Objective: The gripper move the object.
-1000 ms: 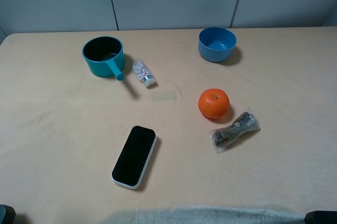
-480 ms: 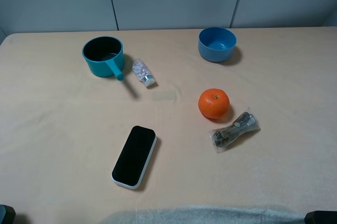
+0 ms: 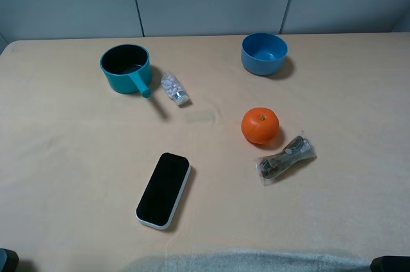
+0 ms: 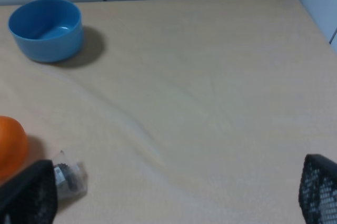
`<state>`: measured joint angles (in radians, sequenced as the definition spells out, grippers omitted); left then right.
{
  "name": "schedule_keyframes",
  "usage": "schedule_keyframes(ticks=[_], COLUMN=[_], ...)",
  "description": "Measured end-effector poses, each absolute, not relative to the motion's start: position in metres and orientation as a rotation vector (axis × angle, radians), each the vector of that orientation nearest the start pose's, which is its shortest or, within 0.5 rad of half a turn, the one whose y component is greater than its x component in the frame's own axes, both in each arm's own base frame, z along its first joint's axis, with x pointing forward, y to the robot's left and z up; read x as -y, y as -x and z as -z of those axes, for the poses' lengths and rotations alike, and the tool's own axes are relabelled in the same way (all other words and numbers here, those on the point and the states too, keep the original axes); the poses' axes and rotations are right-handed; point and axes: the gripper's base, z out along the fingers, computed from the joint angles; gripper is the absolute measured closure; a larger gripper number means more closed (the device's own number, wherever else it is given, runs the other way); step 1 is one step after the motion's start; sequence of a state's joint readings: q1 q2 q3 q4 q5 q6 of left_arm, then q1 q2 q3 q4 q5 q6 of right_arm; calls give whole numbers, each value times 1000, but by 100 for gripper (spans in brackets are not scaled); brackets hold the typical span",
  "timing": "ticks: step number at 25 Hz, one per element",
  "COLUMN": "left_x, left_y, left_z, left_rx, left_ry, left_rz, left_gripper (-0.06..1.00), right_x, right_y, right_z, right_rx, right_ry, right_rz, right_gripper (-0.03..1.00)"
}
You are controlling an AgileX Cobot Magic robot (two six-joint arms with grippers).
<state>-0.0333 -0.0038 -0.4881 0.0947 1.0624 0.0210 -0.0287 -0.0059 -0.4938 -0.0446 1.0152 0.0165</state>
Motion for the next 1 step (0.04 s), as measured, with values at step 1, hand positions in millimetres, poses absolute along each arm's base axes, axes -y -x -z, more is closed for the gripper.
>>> schedule_keyframes(ticks=[1], left_x=[-8], left_y=[4], left_z=[-274], left_rx=[-2051], left_ry=[-52], left_rz=[-106], left_gripper=[-5], right_x=[3], right_y=[3], right_z=[-279], right_rx=[-1998], right_ry=[-46], right_rz=[61], right_gripper=[28])
